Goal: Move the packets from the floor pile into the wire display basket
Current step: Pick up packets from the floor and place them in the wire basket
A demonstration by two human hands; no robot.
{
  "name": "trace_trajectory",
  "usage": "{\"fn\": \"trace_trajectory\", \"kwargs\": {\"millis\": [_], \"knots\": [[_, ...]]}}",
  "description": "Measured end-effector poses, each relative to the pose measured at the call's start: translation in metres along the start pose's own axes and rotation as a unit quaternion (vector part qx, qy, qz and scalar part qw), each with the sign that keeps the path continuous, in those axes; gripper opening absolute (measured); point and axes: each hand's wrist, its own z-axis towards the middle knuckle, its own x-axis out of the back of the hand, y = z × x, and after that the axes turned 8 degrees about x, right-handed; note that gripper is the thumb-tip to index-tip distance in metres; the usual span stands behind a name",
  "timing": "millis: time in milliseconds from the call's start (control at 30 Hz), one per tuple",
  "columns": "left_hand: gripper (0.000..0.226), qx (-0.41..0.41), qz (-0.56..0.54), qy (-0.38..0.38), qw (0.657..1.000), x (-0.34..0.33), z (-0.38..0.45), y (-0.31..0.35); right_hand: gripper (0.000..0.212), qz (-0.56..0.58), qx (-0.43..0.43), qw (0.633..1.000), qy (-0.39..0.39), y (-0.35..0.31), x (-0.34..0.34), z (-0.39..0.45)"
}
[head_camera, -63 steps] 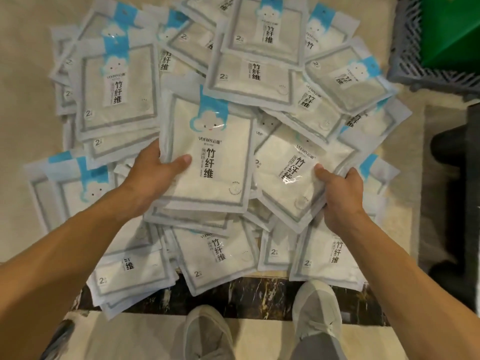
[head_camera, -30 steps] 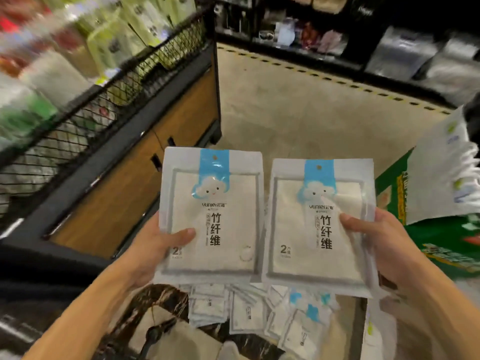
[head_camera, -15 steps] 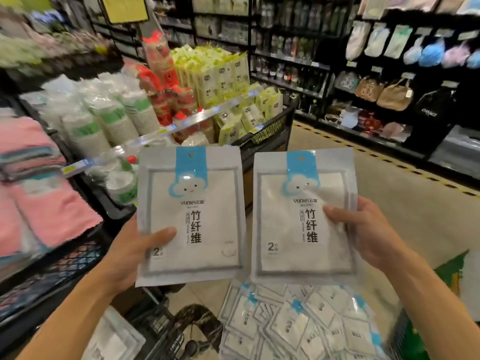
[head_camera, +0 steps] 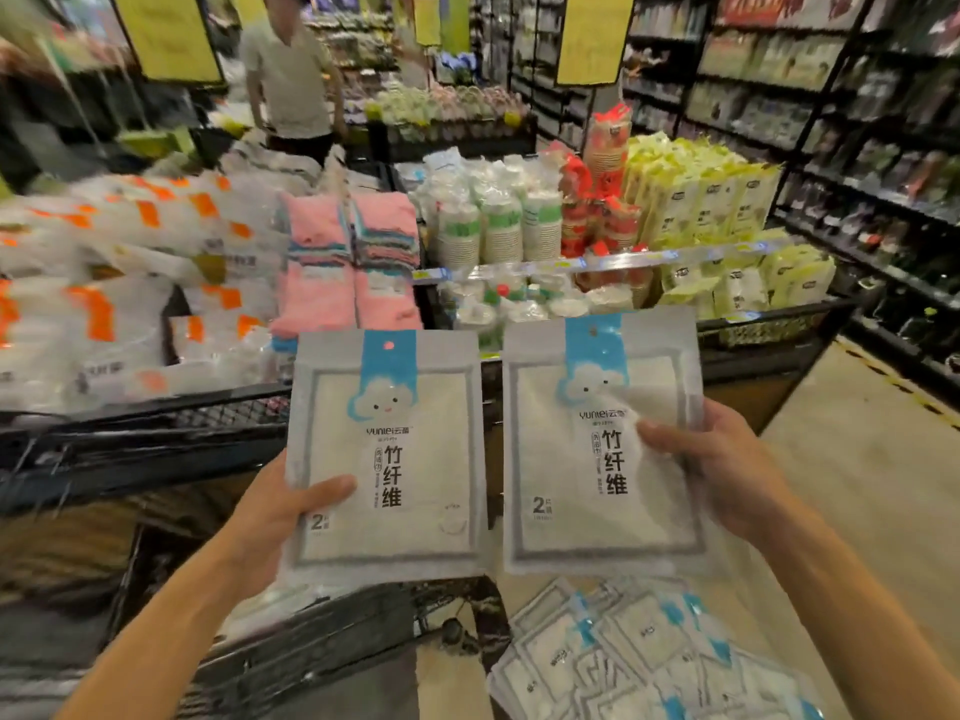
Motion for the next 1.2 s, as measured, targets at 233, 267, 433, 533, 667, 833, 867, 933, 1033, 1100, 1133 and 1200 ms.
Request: {"fn": "trace_trajectory", "kwargs": {"millis": [233, 267, 433, 533, 667, 833, 867, 933, 1033, 1100, 1133, 1200], "knots": [[0.111, -0.008, -0.056, 0.067, 0.996, 0.090, -0.049, -0.021, 0.033, -0.015, -0.017, 0.994, -0.105, 0.025, -0.094, 0.015], [0.103, -0.012, -0.064, 0.073, 0.995, 0.104, -0.052, -0.023, 0.045, -0.021, -0.017, 0.993, -0.118, 0.029, -0.111, 0.017], [0.051, -0.005, -0.101, 0.105, 0.989, 0.182, -0.061, -0.032, 0.051, -0.043, -0.027, 0.987, -0.151, 0.047, -0.196, 0.028], [0.077, -0.004, -0.118, 0.115, 0.986, 0.223, -0.063, -0.036, 0.033, -0.044, -0.036, 0.986, -0.154, 0.062, -0.242, 0.035], [0.112, 0.023, -0.121, 0.142, 0.982, 0.260, -0.061, -0.044, 0.030, -0.049, -0.067, 0.985, -0.154, 0.091, -0.284, 0.045], [0.099, 0.061, -0.132, 0.189, 0.971, 0.292, -0.050, -0.056, 0.038, -0.048, -0.111, 0.979, -0.163, 0.124, -0.310, 0.066], [0.095, 0.068, -0.138, 0.196, 0.968, 0.296, -0.046, -0.059, 0.041, -0.052, -0.117, 0.978, -0.165, 0.133, -0.313, 0.072], [0.097, 0.085, -0.152, 0.209, 0.962, 0.304, -0.037, -0.067, 0.042, -0.062, -0.134, 0.974, -0.169, 0.150, -0.317, 0.087], [0.069, 0.103, -0.145, 0.224, 0.958, 0.315, -0.021, -0.076, 0.040, -0.076, -0.154, 0.968, -0.181, 0.175, -0.326, 0.114], [0.050, 0.129, -0.113, 0.231, 0.958, 0.321, -0.008, -0.080, 0.044, -0.087, -0.168, 0.964, -0.185, 0.191, -0.333, 0.133], [0.045, 0.146, -0.098, 0.236, 0.956, 0.323, -0.001, -0.081, 0.045, -0.090, -0.173, 0.962, -0.190, 0.200, -0.336, 0.143], [0.038, 0.174, -0.093, 0.249, 0.948, 0.327, 0.014, -0.086, 0.038, -0.110, -0.184, 0.956, -0.202, 0.220, -0.340, 0.161]]}}
